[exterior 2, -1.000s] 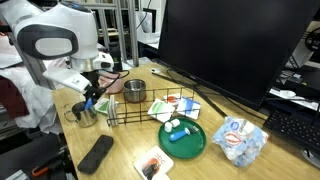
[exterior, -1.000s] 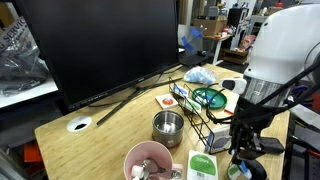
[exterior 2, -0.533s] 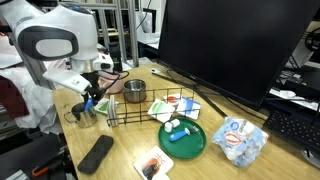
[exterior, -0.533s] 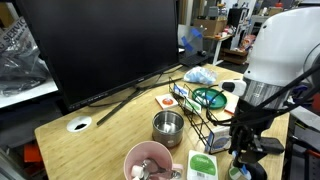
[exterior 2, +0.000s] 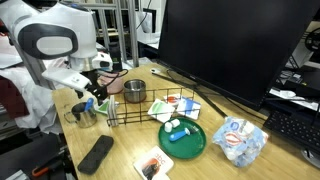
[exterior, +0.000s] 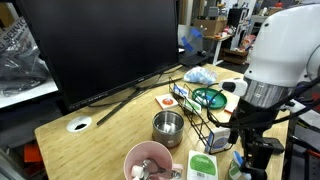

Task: Place the blue spoon on the plate

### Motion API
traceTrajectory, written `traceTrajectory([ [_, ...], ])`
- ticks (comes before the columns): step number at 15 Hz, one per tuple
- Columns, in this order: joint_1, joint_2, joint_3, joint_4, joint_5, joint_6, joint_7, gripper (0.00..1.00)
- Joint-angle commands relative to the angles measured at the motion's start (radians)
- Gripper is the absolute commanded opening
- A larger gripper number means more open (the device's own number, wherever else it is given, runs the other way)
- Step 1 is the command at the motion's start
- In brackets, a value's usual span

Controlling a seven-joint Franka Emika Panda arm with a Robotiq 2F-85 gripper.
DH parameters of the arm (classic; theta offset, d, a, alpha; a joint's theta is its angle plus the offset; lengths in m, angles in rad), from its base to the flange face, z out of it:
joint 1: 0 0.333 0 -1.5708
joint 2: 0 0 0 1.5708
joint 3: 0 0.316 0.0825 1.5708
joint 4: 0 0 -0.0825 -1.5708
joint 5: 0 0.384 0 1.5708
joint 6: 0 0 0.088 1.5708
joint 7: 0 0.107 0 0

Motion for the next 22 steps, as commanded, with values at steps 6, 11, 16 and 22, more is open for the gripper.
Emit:
traceTrajectory([
  [6,-0.003,-0.104,0.003,-0.03,-0.088,-0.065,0.13,1.0],
  [11,0.01,-0.089,0.0,-0.042,-0.067,-0.033,0.121,1.0],
  [16,0.016,-0.066,-0.001,-0.035,-0.064,-0.018,0.11,1.0],
  [22,0.014,-0.04,-0.003,-0.027,-0.061,-0.003,0.099,1.0],
])
